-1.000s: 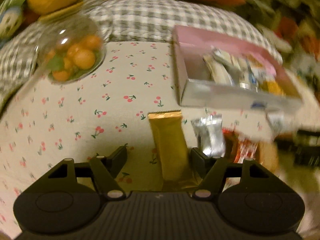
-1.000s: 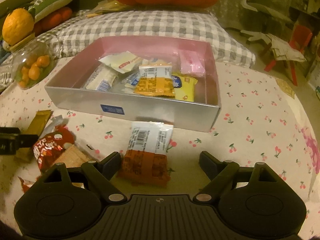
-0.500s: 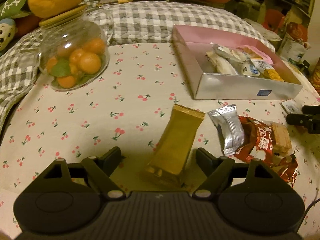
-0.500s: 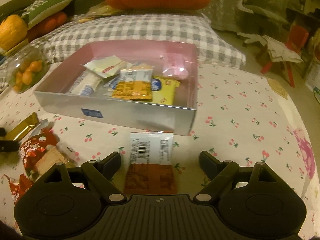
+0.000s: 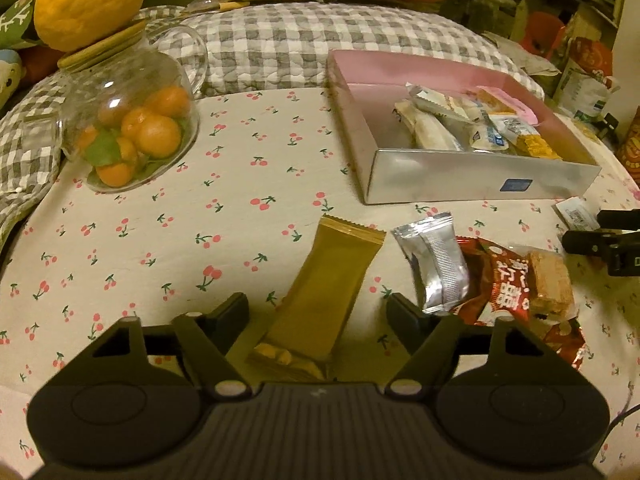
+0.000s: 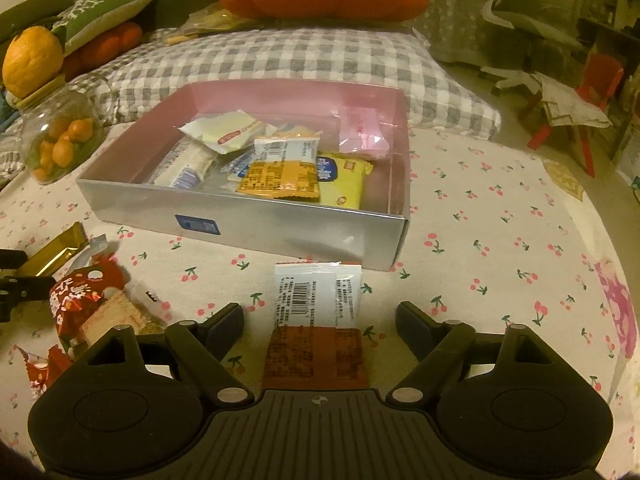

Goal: Organize snacks
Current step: 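Grasp gold bar with left tool while right tool grasps orange-and-white packet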

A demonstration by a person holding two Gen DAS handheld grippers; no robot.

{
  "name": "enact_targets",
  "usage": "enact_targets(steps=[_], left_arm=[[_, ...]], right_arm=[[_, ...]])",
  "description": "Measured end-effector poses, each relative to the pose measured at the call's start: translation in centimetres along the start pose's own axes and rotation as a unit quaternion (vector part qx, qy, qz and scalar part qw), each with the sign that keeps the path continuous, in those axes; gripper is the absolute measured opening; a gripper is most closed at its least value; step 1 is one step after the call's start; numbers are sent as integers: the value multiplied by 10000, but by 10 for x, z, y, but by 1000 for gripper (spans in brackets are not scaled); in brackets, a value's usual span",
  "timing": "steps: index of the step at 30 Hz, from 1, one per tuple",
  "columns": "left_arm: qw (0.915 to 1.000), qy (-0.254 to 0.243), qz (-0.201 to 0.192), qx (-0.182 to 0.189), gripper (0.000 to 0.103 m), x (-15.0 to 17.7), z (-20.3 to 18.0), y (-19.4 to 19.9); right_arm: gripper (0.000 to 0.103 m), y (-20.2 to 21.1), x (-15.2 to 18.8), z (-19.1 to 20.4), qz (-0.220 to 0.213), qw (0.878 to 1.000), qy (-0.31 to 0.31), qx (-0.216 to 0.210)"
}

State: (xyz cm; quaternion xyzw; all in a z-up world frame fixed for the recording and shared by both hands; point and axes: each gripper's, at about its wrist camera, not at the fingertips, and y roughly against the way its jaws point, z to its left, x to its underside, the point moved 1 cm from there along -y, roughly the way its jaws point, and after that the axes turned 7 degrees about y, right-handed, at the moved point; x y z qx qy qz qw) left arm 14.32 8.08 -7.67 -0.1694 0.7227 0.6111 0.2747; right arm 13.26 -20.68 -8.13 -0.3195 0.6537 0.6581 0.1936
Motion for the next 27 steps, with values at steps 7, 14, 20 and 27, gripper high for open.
enact_targets(steps=[7,14,20,27], left_arm=[[10000,-43,21,51,50,-1,-6,2],[9997,246,74,-29,29,-4,-2,3],[9978,634,145,109,26,-6,7,5],[9939,1001,260,379,26,-7,11,7]], right_arm=[[61,3,-4,7,39,9998,105,-145],[40,5,-8,17,141,9994,261,-200],[39,6,-12,17,298,9992,101,-230],[39,9,-16,11,388,9981,-279,-380]])
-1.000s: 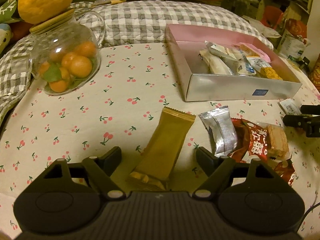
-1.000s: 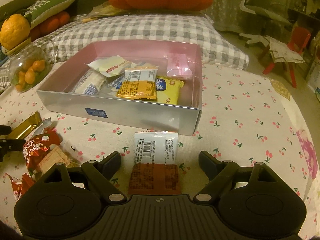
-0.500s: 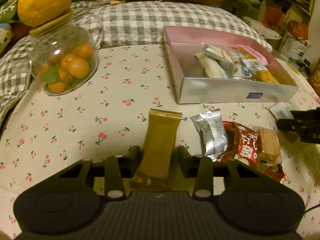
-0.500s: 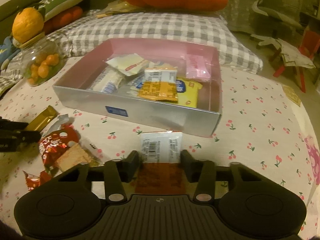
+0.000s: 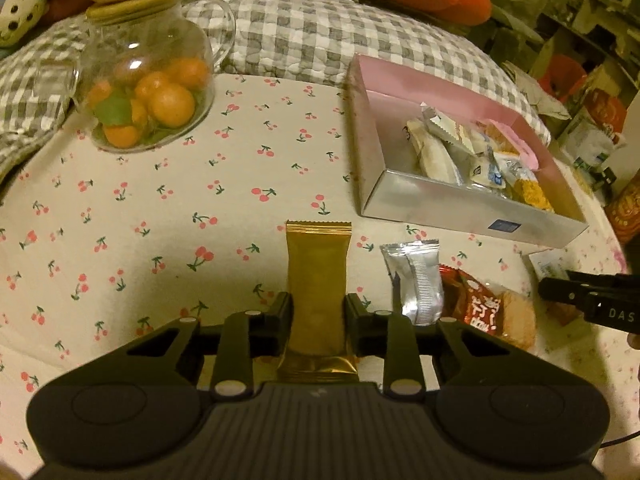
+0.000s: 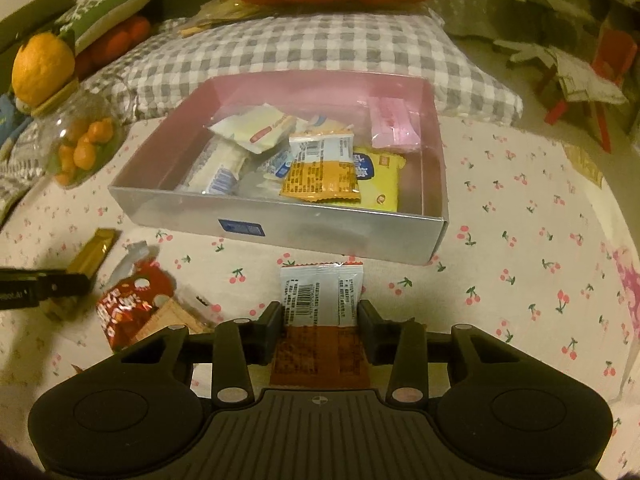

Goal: Organize snacks
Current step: 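Grasp gold bar with left tool while right tool grasps orange-and-white packet, then carry gold bar with left tool while right tool carries orange-and-white packet over box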

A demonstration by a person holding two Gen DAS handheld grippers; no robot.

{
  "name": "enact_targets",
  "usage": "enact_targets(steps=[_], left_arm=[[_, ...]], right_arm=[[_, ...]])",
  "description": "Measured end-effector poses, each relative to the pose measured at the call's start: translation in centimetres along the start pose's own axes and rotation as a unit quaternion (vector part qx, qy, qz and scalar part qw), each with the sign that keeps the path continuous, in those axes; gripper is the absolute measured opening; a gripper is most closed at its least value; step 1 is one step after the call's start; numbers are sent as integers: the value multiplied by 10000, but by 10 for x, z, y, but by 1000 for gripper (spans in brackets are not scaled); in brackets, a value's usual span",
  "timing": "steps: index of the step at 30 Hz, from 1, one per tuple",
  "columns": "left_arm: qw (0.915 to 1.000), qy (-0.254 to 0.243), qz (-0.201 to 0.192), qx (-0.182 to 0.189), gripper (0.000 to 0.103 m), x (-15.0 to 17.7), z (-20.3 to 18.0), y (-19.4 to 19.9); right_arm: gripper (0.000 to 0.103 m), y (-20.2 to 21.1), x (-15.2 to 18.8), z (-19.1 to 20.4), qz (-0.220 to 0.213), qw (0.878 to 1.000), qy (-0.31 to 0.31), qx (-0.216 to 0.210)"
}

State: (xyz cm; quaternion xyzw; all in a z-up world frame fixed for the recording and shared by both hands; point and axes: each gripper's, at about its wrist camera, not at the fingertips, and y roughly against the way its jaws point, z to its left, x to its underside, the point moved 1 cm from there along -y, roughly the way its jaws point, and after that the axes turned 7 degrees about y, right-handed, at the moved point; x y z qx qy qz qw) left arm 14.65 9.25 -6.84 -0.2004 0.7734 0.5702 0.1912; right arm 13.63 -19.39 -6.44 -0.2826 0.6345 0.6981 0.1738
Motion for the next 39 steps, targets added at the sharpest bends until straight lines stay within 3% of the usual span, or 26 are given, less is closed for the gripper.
enact_targets(steps=[28,39], left_arm=[[9938,878,243,631,26,-10,-2,16],[9937,715,274,816,26,-16,-28,23]], right_arm=[[39,26,-13,-13,265,9879,-1280,-834],[39,39,-28,-29,139,9795,-1724,-1029]])
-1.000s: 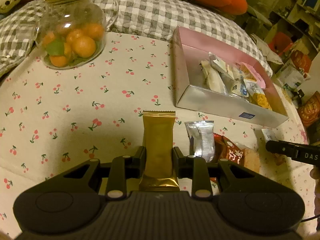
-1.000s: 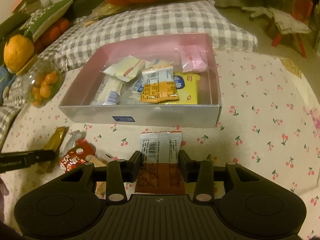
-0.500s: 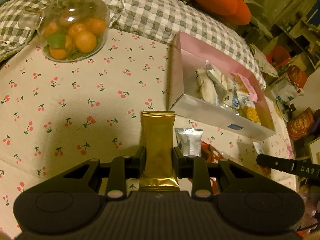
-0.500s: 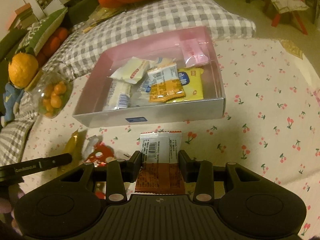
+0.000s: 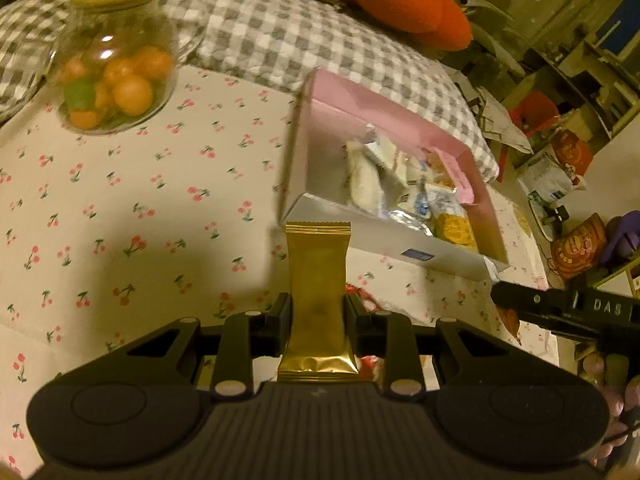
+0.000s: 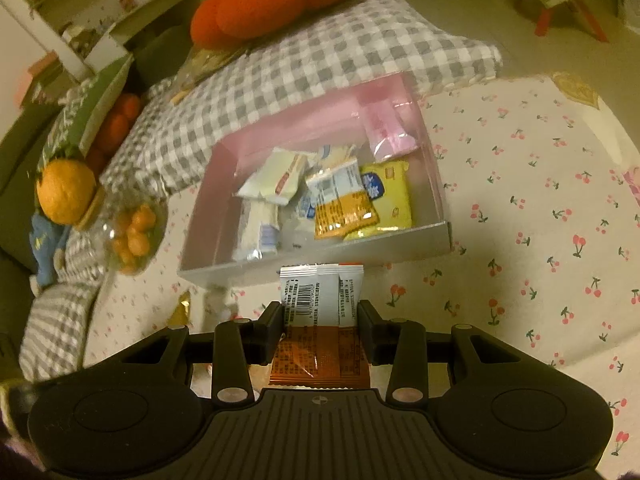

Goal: Organize snacks
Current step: 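Carry gold bar with left tool while right tool carries orange-and-white packet over box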

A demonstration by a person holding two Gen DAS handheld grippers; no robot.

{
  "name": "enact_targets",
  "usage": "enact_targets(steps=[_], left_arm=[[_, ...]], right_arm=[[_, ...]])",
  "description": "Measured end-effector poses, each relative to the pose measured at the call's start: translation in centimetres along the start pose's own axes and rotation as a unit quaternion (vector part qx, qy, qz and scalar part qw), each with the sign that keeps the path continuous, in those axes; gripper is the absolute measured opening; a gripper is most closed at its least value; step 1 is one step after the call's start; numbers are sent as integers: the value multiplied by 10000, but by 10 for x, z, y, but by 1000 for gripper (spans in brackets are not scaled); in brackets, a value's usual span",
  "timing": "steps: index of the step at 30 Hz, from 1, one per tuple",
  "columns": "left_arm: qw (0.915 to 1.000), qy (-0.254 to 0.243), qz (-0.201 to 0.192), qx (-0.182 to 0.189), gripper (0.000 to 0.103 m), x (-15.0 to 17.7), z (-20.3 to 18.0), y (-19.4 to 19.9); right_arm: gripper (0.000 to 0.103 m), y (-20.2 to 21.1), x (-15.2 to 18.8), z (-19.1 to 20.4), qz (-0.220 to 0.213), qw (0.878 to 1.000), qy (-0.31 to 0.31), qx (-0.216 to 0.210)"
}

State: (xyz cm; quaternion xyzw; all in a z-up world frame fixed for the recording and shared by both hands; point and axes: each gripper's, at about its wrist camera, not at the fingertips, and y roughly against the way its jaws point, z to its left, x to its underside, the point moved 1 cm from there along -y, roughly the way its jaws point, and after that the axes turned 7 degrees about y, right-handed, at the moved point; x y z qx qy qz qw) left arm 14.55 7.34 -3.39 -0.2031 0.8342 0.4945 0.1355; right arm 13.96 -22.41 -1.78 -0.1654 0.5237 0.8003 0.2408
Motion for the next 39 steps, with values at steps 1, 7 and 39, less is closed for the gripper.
enact_targets(steps=[1,7,39], left_arm=[[10000,-35,-9,-1,26,-1,-4,-1],[9999,-103,-110,10,26,-14,-22,-8],[9942,-769,-562,-496,26,-59,-61,-64]], right_arm=[[39,1,-2,-2,-17,10000,-43,-18],[39,9,-22,-9,-254,9996,-155,9],[40,-58,-54,0,-302,9985,-386,-257]])
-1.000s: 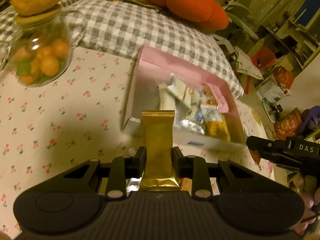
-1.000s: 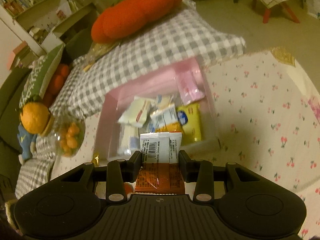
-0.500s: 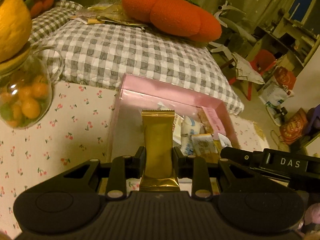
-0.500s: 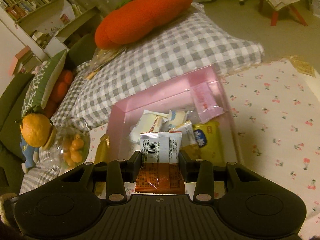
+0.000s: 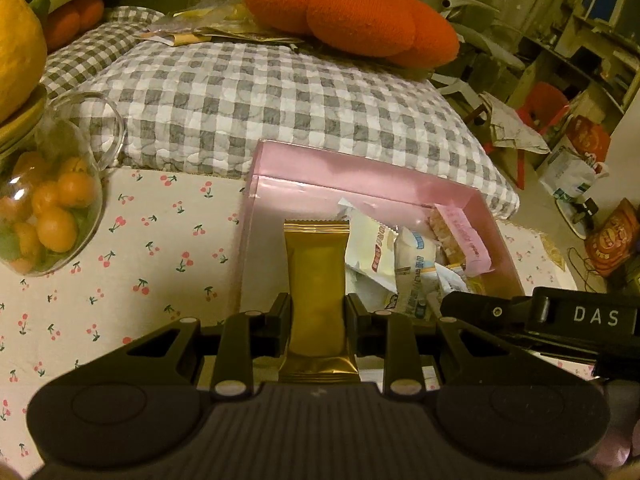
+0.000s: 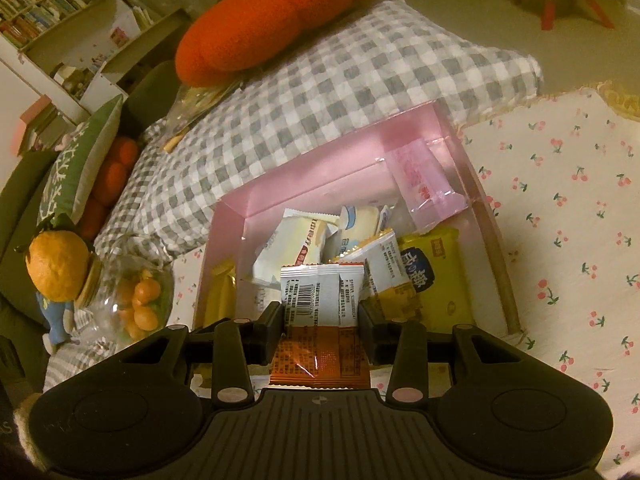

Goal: Organize snacks
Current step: 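Carry gold bar with left tool while right tool carries orange-and-white packet over box, then open both tools to drop both packets into the pink box, then withdraw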

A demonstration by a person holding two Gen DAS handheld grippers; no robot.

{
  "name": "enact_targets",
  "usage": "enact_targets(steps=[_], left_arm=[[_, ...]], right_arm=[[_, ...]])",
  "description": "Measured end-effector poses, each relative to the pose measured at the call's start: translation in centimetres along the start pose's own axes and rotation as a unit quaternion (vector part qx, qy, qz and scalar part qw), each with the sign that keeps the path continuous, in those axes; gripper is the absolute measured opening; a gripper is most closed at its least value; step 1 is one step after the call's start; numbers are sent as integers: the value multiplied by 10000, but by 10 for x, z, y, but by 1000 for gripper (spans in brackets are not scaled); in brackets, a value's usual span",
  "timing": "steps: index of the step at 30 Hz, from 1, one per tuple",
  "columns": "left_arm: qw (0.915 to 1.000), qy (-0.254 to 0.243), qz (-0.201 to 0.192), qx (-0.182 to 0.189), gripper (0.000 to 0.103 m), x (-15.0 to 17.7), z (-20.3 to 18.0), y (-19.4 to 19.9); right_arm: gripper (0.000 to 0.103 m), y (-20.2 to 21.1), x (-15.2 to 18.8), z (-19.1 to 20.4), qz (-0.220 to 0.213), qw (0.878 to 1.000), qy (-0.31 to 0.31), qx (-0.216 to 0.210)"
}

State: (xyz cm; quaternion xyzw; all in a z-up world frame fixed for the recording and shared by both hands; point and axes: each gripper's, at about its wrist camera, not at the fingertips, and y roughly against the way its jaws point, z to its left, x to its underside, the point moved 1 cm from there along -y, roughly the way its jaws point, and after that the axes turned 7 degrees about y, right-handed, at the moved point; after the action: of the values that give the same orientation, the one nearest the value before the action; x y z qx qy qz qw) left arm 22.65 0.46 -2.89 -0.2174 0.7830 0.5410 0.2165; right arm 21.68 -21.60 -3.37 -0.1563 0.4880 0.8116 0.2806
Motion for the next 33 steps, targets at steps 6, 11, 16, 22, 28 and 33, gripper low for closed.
enact_targets(steps=[6,11,16,22,28,33], left_arm=[[10000,-19,-14,-59,26,1,4,0],[10000,43,-1,29,33,2,7,2],[9999,43,-9,93,47,3,9,6],[9997,47,-20,239,62,7,9,14],[9995,93,-94,277,70,13,10,26],[9995,68,-125,272,78,21,12,38]], right_arm=[[40,-2,0,1,-13,10000,41,-14],[43,0,-1,3,-68,10000,52,-19],[44,3,0,1,-54,10000,-31,35],[53,13,2,-3,-112,9999,-96,78],[67,30,5,1,-182,9997,86,135],[75,45,10,8,-219,9991,313,176]])
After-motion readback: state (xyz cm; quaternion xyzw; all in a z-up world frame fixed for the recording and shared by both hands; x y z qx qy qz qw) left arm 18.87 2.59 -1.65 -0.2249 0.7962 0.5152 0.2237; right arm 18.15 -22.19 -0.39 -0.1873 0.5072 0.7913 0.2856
